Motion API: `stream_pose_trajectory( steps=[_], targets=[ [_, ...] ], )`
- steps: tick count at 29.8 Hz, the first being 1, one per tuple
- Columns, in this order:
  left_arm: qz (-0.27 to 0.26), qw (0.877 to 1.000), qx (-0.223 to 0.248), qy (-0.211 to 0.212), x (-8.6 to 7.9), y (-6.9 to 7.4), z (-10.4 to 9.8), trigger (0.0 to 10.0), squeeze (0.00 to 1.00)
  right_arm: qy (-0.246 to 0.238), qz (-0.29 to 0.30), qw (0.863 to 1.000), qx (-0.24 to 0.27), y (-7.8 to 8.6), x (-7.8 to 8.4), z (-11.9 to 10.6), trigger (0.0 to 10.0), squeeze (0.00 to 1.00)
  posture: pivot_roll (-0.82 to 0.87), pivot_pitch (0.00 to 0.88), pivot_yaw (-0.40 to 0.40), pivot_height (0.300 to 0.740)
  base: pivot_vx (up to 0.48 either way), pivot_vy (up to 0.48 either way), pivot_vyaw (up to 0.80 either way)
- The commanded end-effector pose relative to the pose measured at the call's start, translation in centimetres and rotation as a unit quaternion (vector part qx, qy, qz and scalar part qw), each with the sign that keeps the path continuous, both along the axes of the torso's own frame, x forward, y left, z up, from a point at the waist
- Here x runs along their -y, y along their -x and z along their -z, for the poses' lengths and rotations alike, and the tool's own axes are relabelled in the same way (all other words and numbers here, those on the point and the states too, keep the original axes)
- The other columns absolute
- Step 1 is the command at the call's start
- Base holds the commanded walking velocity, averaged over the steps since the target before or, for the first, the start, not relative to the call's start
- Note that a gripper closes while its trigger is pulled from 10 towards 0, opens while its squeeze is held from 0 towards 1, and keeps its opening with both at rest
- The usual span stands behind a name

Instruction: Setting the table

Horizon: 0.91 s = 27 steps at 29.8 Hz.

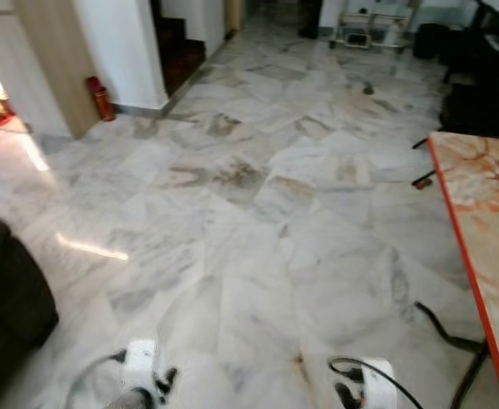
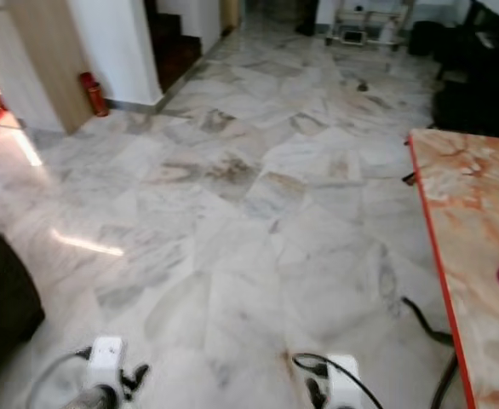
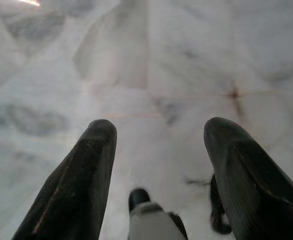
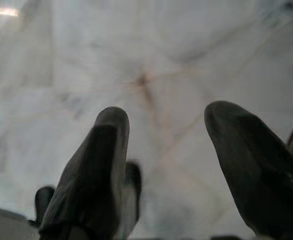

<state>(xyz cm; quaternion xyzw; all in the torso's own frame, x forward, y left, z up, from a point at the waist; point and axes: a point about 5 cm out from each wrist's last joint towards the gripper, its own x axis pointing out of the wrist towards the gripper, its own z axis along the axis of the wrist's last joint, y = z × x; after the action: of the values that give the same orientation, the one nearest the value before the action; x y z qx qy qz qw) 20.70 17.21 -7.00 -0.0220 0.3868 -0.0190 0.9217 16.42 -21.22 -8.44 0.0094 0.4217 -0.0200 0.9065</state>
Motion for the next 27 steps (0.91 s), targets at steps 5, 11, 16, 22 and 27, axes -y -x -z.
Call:
stream_pose_trajectory(
  steps=[5, 11, 16, 22, 27],
  targets=[
    [-0.016, 1.0, -0.002, -0.014, -1.45, 0.1, -0.08, 10.0, 0.0, -0.01, -0.016, 1.0, 0.005, -0.48, -1.12, -0.02, 10.0, 0.0, -0.05, 0.0, -0.019, 0.74, 0.371, 0.0, 0.57],
    [-0.018, 1.0, -0.002, -0.013, -1.4, 0.09, -0.08, 10.0, 0.0, -0.01, -0.016, 1.0, 0.004, -0.49, -1.08, -0.03, 10.0, 0.0, -0.05, 0.0, -0.02, 0.74, 0.146, 0.0, 0.24],
    [-0.018, 1.0, -0.001, -0.011, -1.4, 0.09, -0.09, 10.0, 0.0, -0.013, -0.01, 1.0, 0.003, -0.44, -1.08, 0.01, 10.0, 0.0, -0.04, 0.0, -0.022, 0.74, 0.0, 0.0, 0.0],
    [-0.024, 1.0, -0.014, -0.009, -1.14, 0.83, 0.39, 10.0, 0.0, -0.012, -0.01, 1.0, 0.001, -0.43, -0.99, 0.01, 10.0, 0.0, -0.03, 0.0, -0.062, 0.74, 0.0, 0.0, 0.0],
    [-0.034, 0.999, -0.016, -0.005, -0.95, 0.78, 0.41, 10.0, 0.0, -0.007, -0.017, 1.0, 0.004, -0.72, -0.74, -0.17, 10.0, 0.0, -0.01, 0.0, -0.091, 0.74, 0.0, 0.0, 0.0]
  ],
)
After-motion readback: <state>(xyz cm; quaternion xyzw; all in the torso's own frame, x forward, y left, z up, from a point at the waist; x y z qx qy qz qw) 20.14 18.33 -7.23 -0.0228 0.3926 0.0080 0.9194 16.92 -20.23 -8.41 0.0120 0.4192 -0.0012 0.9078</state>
